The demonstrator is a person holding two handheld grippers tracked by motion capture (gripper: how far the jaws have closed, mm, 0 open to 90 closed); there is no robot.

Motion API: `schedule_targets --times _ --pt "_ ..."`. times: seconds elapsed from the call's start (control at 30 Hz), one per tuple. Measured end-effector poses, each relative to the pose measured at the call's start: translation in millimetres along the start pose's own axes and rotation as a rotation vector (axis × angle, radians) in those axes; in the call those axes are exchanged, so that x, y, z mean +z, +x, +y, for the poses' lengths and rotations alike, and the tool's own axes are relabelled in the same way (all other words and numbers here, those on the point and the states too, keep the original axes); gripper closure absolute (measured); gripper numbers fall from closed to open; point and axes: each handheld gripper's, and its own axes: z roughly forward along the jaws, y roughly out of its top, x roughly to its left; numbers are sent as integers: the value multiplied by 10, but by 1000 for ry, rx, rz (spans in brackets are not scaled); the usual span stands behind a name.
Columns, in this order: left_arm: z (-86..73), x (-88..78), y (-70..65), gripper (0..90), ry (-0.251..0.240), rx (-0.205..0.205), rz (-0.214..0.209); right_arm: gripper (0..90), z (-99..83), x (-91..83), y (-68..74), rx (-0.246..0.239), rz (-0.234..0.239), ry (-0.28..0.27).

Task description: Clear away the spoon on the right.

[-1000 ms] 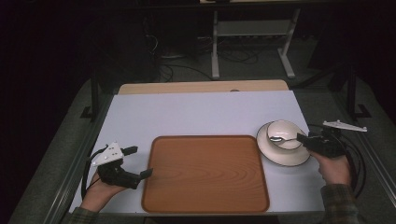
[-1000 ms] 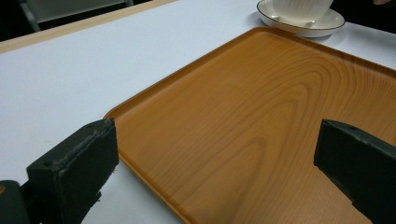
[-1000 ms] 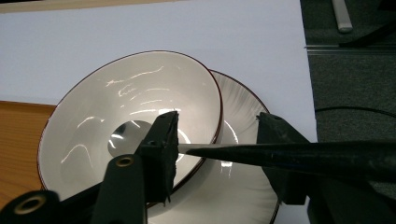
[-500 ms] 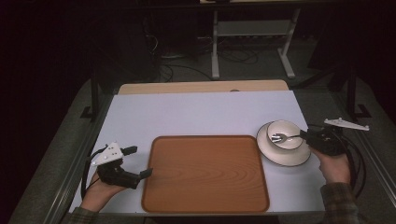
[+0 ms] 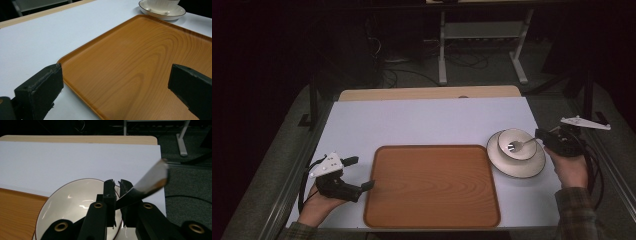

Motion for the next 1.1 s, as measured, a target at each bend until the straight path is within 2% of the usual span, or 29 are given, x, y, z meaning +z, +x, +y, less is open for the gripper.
schedule_targets --times 0.13,0.63,1.1 --pt "-1 -1 3 0 0 1 1 877 74 -6 2 -11 11 -17" --pt "-3 -5 12 0 -4 -5 2 881 350 -45 38 -65 16 -61" --pt "-4 -14 18 0 -2 1 3 882 404 -210 122 -121 44 -83"
